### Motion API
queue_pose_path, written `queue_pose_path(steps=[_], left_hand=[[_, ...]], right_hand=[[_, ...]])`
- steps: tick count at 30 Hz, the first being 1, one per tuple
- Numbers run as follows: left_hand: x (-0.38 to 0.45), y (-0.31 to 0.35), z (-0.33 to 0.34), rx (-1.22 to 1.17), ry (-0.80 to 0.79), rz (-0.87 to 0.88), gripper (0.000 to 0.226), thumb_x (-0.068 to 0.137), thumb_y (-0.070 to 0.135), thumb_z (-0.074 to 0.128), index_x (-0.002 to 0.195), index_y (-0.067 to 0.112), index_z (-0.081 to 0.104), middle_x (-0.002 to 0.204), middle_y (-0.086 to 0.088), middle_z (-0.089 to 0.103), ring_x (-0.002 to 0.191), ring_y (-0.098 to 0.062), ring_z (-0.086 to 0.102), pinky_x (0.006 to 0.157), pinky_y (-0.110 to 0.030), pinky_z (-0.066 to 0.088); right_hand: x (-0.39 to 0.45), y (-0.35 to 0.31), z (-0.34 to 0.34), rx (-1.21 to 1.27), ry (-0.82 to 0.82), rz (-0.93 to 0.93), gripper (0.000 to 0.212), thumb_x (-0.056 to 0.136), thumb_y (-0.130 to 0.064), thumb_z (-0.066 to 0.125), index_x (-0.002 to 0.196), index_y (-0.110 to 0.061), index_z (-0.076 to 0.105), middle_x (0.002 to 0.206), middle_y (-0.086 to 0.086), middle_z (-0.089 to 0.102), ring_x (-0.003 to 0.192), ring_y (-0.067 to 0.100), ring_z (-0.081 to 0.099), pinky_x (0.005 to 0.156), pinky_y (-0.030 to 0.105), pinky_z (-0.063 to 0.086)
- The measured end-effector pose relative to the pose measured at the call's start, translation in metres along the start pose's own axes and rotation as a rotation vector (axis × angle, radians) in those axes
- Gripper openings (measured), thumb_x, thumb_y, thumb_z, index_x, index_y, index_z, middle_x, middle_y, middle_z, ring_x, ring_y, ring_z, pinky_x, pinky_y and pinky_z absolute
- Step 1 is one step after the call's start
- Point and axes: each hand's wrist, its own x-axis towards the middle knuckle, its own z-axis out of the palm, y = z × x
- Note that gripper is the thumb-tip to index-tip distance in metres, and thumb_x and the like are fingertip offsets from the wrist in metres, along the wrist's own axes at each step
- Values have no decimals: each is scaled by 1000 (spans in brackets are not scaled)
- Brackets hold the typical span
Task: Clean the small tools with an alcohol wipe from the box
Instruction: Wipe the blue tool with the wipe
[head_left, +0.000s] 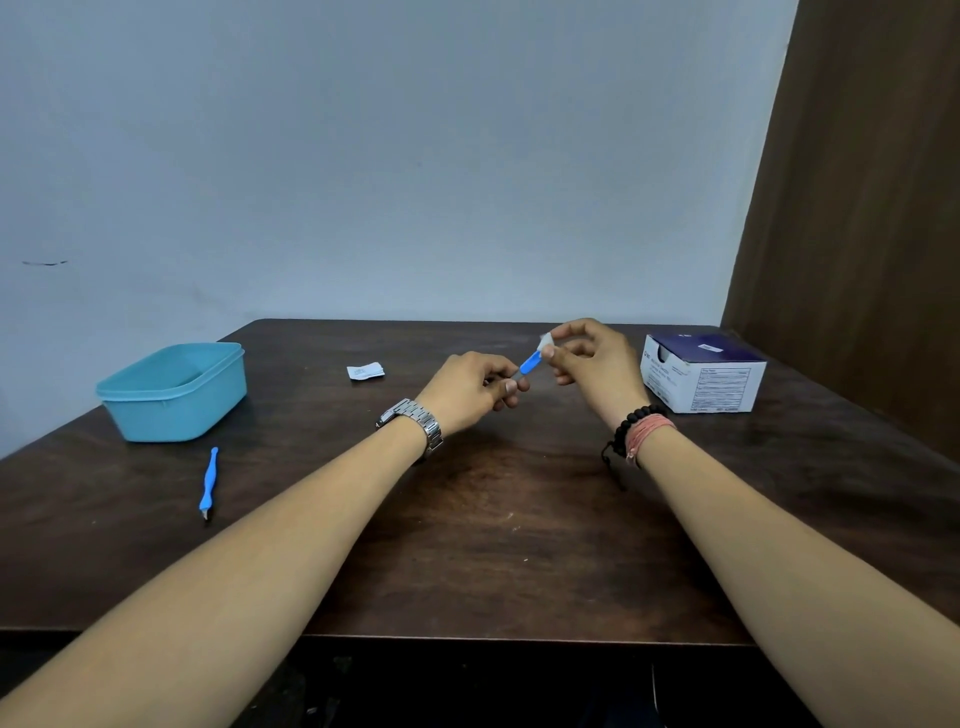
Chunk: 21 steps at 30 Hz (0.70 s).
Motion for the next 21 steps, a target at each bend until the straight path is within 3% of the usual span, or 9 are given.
queue_pose_path(steps=[4, 10, 13, 17, 21], left_hand=[[0, 1, 0, 37, -2, 0, 17, 96, 16, 55, 95, 24, 69, 80, 7, 72, 68, -2, 63, 74, -18, 50], [0, 5, 0, 199, 23, 1, 17, 96, 30, 52, 103, 25, 67, 73, 10, 66, 72, -12, 61, 69, -34, 48], [-1, 8, 2, 378, 39, 17, 20, 96, 38, 49, 102, 25, 64, 69, 8, 56, 67, -19, 55, 58, -32, 40], [-3, 9, 1, 489, 45, 7, 27, 99, 39, 39, 104, 22, 60, 79, -1, 59, 80, -31, 60, 64, -36, 44], [-4, 12, 4, 471, 8, 0, 34, 102, 36, 29, 111, 28, 62, 86, 0, 59, 86, -29, 60, 69, -36, 44]], right_hand=[[-2, 1, 5, -7, -67, -3, 7, 86, -11, 71, 91, -10, 66, 73, 5, 66, 57, 12, 59, 57, 21, 53], [2, 4, 4, 94, 22, 80, 7, 89, -12, 67, 83, -14, 65, 71, 5, 64, 54, 10, 57, 57, 23, 51], [0, 4, 4, 129, -21, 90, 7, 90, -10, 67, 84, -13, 65, 70, 6, 63, 54, 9, 57, 56, 20, 51], [0, 4, 7, 122, -23, 74, 4, 88, -9, 68, 91, -10, 65, 71, 5, 64, 53, 7, 57, 55, 20, 51], [1, 3, 3, 104, 27, 51, 12, 87, -7, 70, 95, -8, 61, 70, 4, 64, 55, 10, 58, 54, 21, 51]])
